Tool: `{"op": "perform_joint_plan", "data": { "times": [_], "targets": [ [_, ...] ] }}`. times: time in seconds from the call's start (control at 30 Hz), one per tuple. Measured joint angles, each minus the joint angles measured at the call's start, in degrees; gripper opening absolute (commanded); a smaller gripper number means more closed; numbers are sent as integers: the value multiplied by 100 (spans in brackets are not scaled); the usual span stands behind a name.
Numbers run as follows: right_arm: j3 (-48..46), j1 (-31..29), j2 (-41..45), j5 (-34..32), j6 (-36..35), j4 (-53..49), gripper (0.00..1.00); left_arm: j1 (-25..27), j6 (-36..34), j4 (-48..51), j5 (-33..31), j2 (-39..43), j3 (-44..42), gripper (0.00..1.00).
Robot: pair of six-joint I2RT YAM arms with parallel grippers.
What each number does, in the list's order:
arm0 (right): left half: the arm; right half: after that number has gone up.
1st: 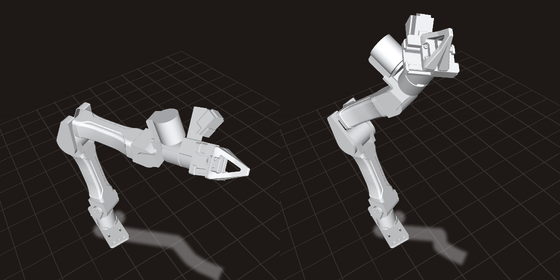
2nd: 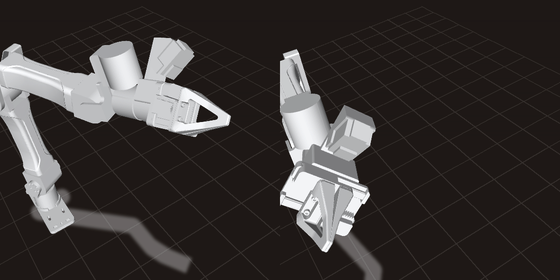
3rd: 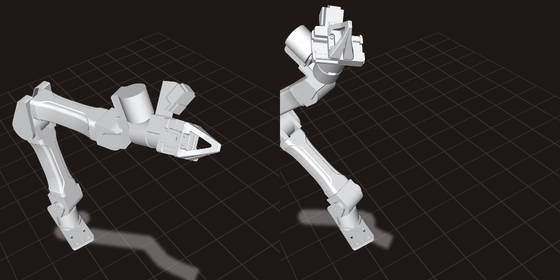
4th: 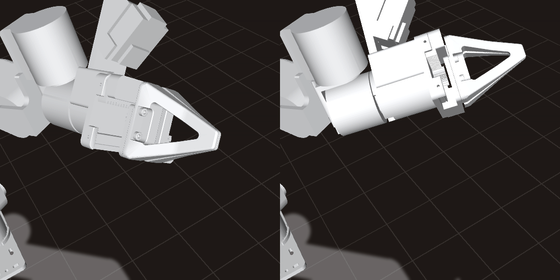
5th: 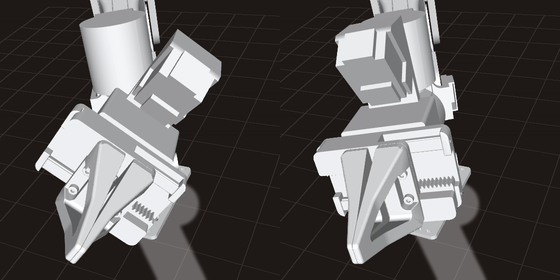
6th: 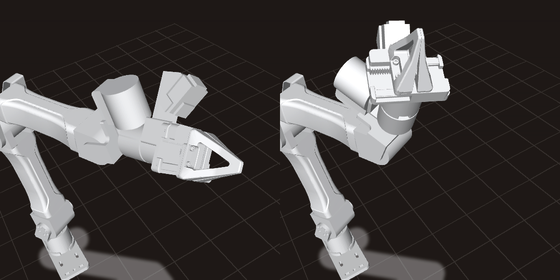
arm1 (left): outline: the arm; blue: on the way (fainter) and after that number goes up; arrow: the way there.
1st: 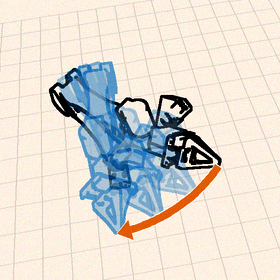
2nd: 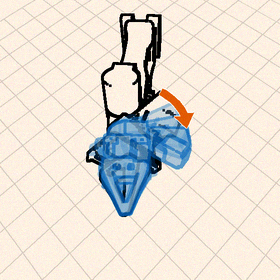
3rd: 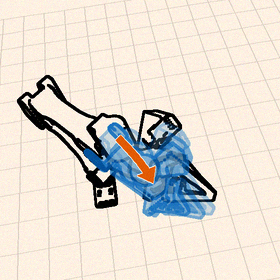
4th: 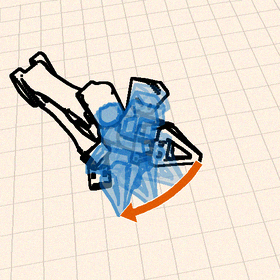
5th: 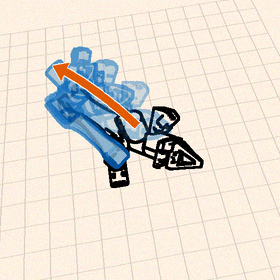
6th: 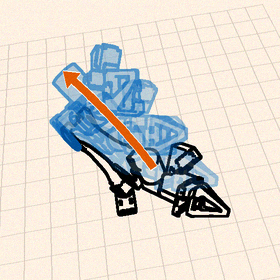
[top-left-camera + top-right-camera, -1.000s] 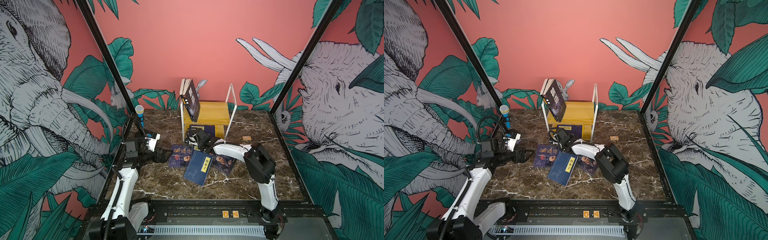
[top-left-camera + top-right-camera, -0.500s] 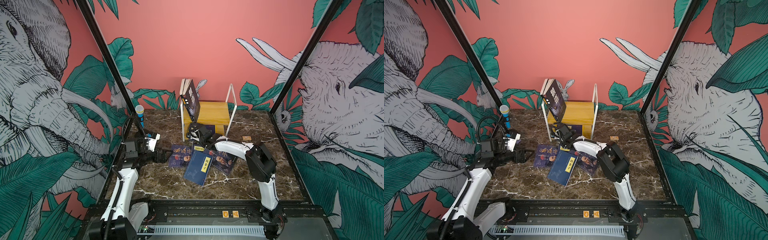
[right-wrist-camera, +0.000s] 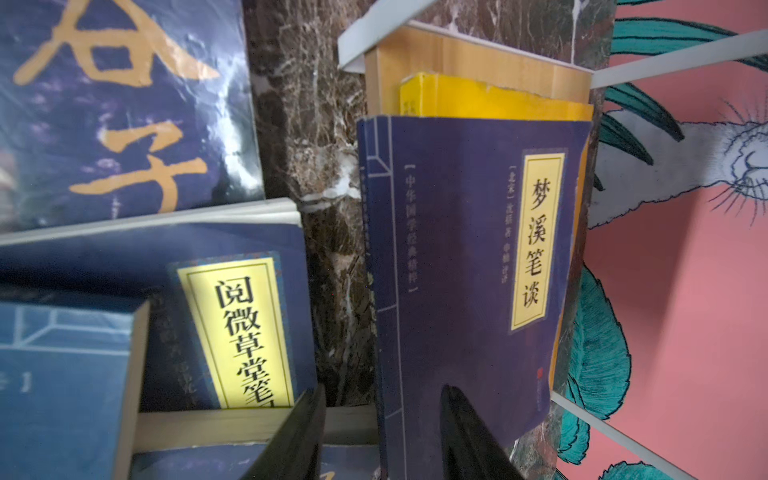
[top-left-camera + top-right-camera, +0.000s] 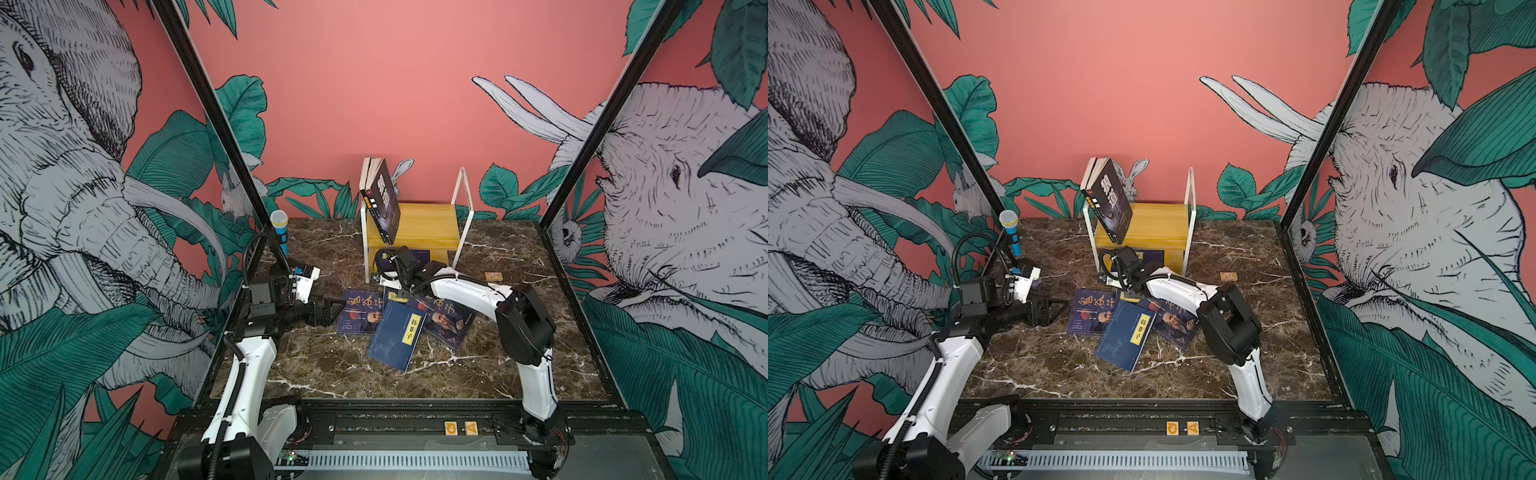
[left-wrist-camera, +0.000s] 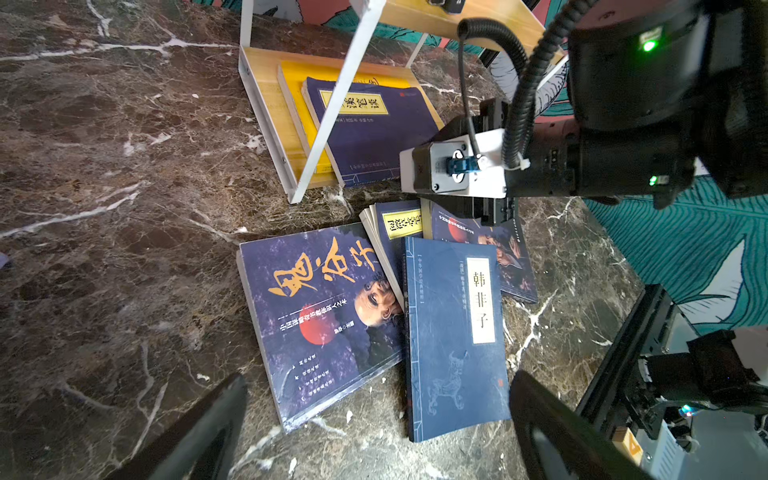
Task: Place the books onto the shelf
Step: 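Press the blue book down into the lower shelf with the right gripper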
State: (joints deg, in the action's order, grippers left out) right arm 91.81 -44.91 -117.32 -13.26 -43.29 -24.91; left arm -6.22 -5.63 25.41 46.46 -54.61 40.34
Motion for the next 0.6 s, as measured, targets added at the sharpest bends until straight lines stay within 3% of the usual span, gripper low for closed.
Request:
{"op": "perform_joint_plan", "data": {
  "times": [0.6],
  "targets": [
    [415, 160, -446, 76, -105, -111, 45, 0, 0, 0, 26, 22, 0, 99]
  ]
}}
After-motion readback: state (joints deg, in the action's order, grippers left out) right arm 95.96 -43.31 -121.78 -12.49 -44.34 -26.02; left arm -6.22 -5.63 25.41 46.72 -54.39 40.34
